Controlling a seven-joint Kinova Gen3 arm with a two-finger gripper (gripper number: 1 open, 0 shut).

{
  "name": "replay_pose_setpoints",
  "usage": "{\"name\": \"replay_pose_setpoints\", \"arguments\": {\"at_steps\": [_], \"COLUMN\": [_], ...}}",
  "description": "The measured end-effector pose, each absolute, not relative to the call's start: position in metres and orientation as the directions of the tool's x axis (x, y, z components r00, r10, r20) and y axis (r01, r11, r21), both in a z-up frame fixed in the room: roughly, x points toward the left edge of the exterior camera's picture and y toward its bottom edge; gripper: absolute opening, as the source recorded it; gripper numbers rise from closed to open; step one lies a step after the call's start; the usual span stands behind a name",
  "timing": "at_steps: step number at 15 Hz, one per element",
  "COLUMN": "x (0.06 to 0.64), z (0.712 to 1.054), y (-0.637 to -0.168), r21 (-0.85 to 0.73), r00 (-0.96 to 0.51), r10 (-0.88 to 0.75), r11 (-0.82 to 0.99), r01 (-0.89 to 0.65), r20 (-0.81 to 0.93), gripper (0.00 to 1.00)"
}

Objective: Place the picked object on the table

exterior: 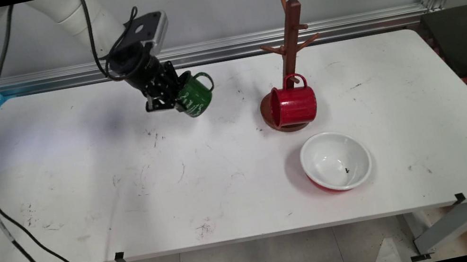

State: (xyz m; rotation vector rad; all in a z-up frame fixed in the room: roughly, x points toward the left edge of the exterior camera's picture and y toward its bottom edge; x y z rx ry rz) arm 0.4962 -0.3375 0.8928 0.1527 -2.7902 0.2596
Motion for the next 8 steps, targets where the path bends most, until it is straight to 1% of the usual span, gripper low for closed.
{"name": "replay_pose_setpoints", "arguments": {"at_steps": [4,8], "x": [0.5,0.498], "z": [0.881,0.869], "y": [-0.348,-0.356], "r21": [-0.189,-0.212], "r00": [-0.962,-0.97], "r10": [-0.017,0.0], "r11": [0.979,0.976], "r01": [-0.071,-0.053], "r20": [0.272,0.242], "gripper": [0.0,0.0]}}
